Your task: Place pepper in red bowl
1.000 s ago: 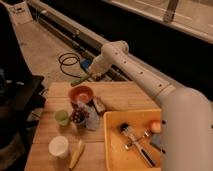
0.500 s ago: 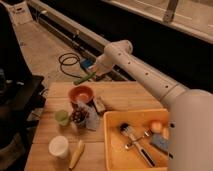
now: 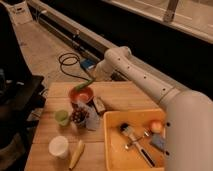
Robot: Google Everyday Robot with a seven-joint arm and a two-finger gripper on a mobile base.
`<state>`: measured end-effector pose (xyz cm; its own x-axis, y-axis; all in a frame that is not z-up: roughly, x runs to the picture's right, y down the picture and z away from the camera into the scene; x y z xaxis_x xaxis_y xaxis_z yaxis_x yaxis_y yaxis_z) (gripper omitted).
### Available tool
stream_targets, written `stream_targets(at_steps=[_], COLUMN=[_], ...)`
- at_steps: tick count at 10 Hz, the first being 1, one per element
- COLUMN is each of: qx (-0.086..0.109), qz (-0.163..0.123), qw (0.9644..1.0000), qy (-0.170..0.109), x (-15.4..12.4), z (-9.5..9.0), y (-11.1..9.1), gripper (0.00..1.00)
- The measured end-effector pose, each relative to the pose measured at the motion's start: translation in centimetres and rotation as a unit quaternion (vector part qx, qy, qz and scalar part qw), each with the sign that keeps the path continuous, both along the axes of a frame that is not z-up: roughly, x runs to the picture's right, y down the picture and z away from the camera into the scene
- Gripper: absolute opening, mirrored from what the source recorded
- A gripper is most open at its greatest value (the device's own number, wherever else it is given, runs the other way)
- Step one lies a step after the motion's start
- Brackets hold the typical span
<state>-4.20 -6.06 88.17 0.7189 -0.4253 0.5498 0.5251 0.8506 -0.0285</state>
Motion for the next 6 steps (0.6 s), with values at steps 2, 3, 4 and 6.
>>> stream_targets(at_steps=[2,3,4,6], qx=[-0.017,-0.028,-0.039,-0.052], qz=[0.001,0.0,0.001,0.002], qw=[0.9998,0.9996,0.9991,0.9986], qy=[-0.006,-0.009,-0.012,-0.015], x=[-0.5,-0.8,-1.0,-1.3], z=[1.2,1.8,2.4,2.9], y=[1.2,2.0,2.6,3.3], gripper=[0.0,0.04,0.15,0.35])
